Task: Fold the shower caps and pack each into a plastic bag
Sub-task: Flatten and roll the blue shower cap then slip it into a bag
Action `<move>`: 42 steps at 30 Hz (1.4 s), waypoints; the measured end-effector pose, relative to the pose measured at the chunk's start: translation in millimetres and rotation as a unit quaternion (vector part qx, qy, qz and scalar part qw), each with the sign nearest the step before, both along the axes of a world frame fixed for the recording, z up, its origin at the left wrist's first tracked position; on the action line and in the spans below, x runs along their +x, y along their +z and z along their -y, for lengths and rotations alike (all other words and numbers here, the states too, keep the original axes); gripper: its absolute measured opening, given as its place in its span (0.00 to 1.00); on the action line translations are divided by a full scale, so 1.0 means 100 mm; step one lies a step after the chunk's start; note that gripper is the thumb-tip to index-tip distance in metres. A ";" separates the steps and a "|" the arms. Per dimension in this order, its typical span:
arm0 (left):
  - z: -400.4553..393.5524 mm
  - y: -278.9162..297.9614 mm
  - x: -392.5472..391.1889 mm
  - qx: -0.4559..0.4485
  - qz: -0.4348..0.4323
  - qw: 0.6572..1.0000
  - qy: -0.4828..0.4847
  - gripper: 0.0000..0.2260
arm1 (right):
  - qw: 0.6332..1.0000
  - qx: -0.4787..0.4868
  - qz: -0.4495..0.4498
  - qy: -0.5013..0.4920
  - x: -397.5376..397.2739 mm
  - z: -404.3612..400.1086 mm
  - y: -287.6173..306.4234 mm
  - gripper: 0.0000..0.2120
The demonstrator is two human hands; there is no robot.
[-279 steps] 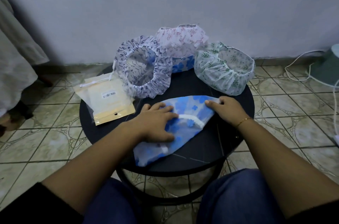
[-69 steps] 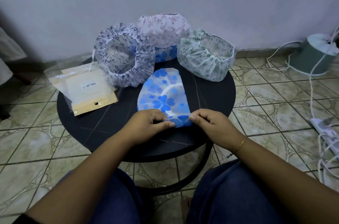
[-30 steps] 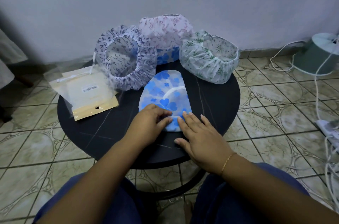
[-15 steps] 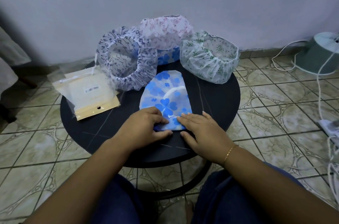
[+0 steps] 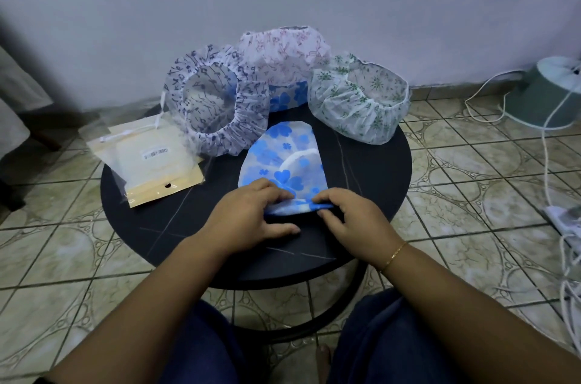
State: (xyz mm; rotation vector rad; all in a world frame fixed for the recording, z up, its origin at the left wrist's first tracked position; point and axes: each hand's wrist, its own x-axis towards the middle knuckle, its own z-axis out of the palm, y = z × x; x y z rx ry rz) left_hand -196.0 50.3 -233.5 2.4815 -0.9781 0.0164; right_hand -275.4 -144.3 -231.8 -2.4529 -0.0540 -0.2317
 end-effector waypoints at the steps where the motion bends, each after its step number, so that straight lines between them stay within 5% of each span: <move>1: 0.02 0.02 0.01 0.018 -0.005 1.000 0.004 0.16 | 1.000 0.009 -0.001 0.000 0.01 0.00 0.02 0.10; 4: 0.07 0.10 0.01 0.041 -0.031 0.998 0.022 0.07 | 0.999 0.040 -0.012 -0.006 0.04 0.01 0.04 0.10; 13: 0.13 0.21 0.13 -0.023 -0.222 0.966 0.134 0.23 | 0.991 0.107 -0.015 -0.079 0.15 0.06 0.02 0.10; 19: 0.06 0.27 0.28 -0.088 -0.329 0.932 0.127 0.11 | 0.983 0.136 0.003 -0.123 0.18 0.04 -0.03 0.12; 28: 0.05 0.32 0.34 -0.004 -0.319 0.937 0.143 0.21 | 0.991 0.072 -0.026 -0.108 0.19 0.06 -0.06 0.15; 37: 0.11 0.27 0.22 0.016 -0.226 0.961 0.158 0.16 | 0.990 -0.057 -0.028 -0.125 0.25 -0.01 -0.15 0.15; 42: 0.14 0.12 0.06 -0.040 -0.106 0.977 0.178 0.05 | 0.973 -0.172 0.140 -0.065 0.16 -0.07 -0.20 0.14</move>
